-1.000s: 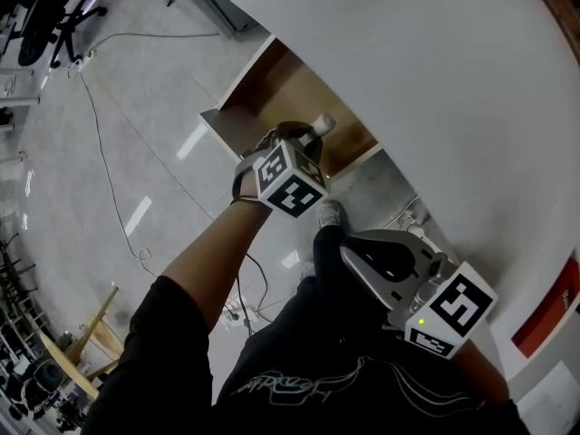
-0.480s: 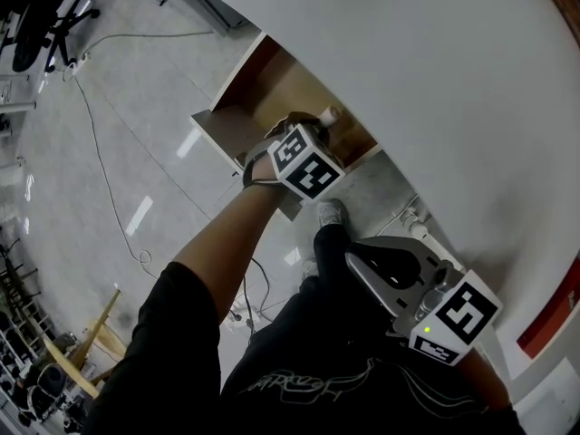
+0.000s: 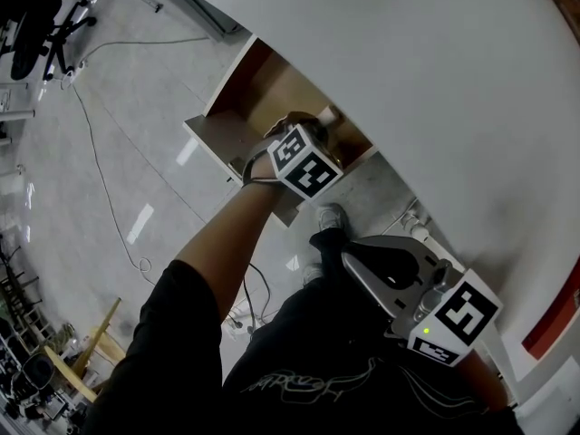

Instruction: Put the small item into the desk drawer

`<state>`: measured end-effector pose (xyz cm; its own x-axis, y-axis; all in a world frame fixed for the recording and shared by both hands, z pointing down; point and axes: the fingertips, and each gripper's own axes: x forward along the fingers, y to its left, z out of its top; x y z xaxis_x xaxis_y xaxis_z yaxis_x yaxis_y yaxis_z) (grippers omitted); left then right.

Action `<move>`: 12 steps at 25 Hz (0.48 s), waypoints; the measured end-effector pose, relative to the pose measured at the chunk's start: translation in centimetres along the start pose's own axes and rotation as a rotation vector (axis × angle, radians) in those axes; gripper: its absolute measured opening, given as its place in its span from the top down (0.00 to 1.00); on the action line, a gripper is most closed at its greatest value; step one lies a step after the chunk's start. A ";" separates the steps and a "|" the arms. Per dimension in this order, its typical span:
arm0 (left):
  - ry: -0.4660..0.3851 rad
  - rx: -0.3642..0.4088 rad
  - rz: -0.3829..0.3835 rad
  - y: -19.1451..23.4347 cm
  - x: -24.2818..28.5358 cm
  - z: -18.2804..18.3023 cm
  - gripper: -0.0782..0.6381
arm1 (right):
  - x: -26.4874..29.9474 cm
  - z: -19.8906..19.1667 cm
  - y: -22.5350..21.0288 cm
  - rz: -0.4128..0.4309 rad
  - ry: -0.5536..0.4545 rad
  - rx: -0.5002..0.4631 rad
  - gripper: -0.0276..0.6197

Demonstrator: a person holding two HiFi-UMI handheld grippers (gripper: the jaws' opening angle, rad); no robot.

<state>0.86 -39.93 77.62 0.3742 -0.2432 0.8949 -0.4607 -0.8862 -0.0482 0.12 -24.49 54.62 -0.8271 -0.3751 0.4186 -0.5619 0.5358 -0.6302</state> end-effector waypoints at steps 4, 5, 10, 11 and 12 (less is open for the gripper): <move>-0.002 -0.007 0.007 -0.1 -0.2 0.1 0.70 | -0.2 -0.1 0.2 0.000 -0.005 -0.004 0.89; -0.004 -0.011 0.012 -0.1 -0.4 0.1 0.68 | -0.4 -0.1 0.3 -0.002 -0.004 -0.006 0.89; -0.035 -0.015 0.039 0.2 -2.9 1.0 0.60 | -1.0 0.2 1.1 -0.013 -0.010 -0.019 0.89; -0.043 -0.017 0.042 0.3 -3.6 1.2 0.59 | -1.0 0.3 1.3 -0.014 -0.013 -0.022 0.89; -0.050 -0.018 0.046 0.4 -4.3 1.3 0.58 | -1.0 0.4 1.6 -0.014 -0.016 -0.025 0.89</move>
<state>0.08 -39.71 73.17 0.3918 -0.3031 0.8687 -0.4923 -0.8667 -0.0803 0.03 -23.55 52.95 -0.8192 -0.3944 0.4163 -0.5734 0.5496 -0.6076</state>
